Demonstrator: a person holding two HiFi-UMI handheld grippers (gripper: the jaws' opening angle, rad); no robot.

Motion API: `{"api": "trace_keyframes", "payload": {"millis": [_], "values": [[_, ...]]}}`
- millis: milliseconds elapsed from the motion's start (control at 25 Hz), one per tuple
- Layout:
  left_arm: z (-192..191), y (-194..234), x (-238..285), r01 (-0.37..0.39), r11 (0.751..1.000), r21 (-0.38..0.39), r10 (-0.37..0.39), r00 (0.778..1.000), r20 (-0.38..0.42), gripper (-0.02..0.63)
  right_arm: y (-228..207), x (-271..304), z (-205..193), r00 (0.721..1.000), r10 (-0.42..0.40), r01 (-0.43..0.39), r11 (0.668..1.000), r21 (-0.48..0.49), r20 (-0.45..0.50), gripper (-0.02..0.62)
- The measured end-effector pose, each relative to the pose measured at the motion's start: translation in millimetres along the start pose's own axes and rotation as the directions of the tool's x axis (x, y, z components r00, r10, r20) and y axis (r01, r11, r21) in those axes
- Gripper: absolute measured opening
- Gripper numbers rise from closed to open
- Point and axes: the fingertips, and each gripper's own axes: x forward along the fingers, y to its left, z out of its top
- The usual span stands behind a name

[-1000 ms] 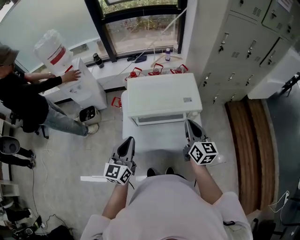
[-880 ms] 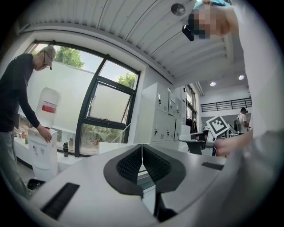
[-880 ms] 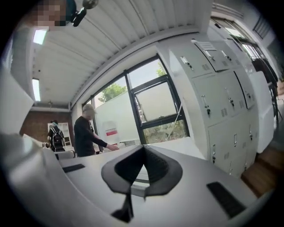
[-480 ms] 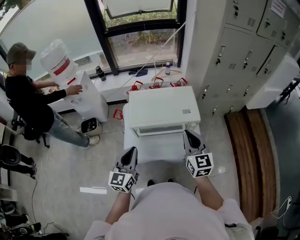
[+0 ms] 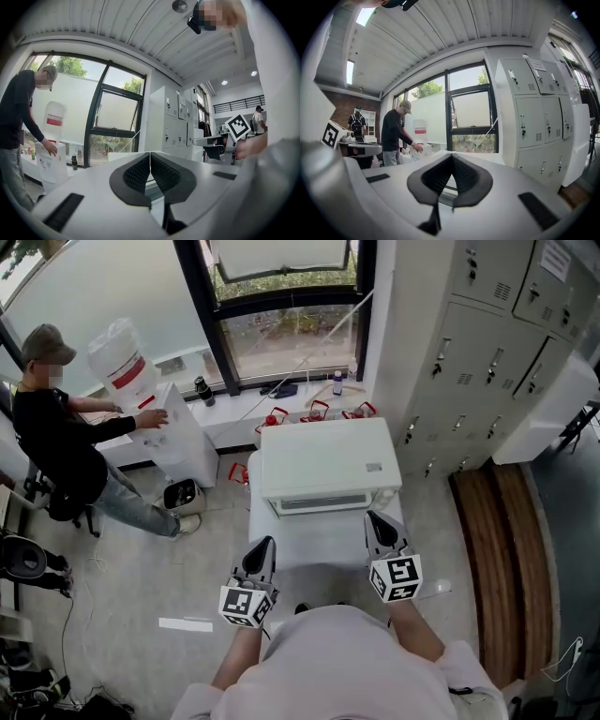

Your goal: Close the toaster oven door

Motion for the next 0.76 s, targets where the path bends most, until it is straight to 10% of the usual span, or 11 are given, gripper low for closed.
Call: {"api": "trace_keyframes", "payload": {"millis": [760], "values": [[-1.3,1.4,-1.7,0.012,1.0,-0.005,-0.012,1.0,0.008,0.02,5.4,-3.5,-9.9,1.0,-0.006,0.007,0.999,0.031,-0.014,0.006]]}}
